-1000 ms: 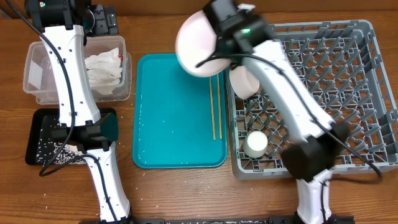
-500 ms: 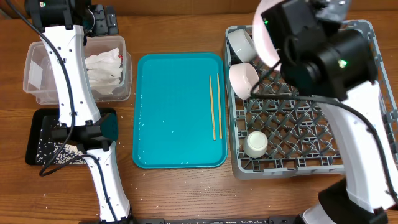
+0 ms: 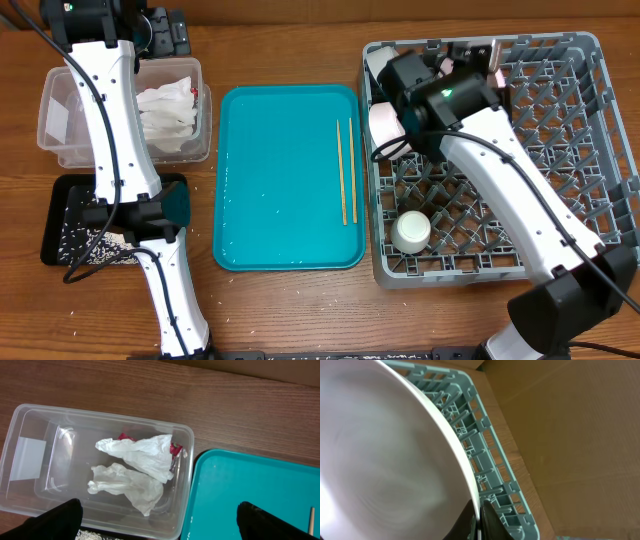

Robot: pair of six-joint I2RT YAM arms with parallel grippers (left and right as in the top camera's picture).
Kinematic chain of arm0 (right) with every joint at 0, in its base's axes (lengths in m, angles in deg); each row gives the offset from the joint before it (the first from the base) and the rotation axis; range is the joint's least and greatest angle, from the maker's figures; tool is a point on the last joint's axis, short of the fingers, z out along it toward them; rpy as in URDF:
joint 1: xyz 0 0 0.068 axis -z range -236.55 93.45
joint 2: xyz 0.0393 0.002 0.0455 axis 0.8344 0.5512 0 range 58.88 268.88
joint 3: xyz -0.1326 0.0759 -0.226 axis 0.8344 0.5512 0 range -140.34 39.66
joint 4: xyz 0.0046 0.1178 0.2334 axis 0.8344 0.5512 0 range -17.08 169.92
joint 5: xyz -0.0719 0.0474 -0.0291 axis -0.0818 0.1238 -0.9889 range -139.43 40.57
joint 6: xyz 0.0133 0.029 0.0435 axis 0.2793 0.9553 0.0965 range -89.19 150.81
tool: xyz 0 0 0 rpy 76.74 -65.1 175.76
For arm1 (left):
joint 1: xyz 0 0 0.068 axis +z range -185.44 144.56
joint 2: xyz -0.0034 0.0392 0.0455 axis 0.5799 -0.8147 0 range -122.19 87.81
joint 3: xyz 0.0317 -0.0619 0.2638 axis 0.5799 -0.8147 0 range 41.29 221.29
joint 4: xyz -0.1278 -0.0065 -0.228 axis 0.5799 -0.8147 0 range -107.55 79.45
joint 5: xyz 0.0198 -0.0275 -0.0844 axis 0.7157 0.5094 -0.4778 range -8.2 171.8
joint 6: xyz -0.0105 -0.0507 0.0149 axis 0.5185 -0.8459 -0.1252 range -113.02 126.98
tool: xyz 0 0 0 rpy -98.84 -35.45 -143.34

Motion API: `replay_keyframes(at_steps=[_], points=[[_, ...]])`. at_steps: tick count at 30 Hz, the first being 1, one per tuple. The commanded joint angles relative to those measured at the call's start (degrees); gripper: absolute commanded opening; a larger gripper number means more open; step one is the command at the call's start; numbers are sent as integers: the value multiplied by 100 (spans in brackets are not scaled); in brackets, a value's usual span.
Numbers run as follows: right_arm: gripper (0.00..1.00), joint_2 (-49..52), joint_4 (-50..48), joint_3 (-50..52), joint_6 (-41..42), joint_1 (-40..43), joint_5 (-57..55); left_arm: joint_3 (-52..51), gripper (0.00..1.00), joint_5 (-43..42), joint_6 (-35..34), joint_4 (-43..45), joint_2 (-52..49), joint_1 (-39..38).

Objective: Sort waste into correct bins and load items into the dishwasher
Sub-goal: 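Lift the white plate and stand it upright in the rack, then move the right gripper to the chopsticks on the teal tray and grasp one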

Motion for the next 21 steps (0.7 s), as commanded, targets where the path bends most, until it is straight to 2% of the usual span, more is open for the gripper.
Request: replay_keyframes(at_steps=[1,14,15,16,18,19,21], points=[[4,-90,-306,345,116,109,-326,120,100,-48,-2,4,144,-46],[5,-57,-1113,1069,79,140,243,120,100,-48,-2,4,144,-46],[19,-57,-1169,1069,74,140,317,120,100,-48,-4,4,144,-46],[40,-57,-1222,1069,74,140,367,120,100,-48,-2,4,144,-46],[73,-57,-1270,1069,76,140,420,120,100,-48,-2,4,144,-46],[84,-59,-1266,1060,74,140,463,120,100,-48,-2,7,144,-46],[95,-79,-1235,988,74,140,638,120,100,-48,-2,4,144,-46]])
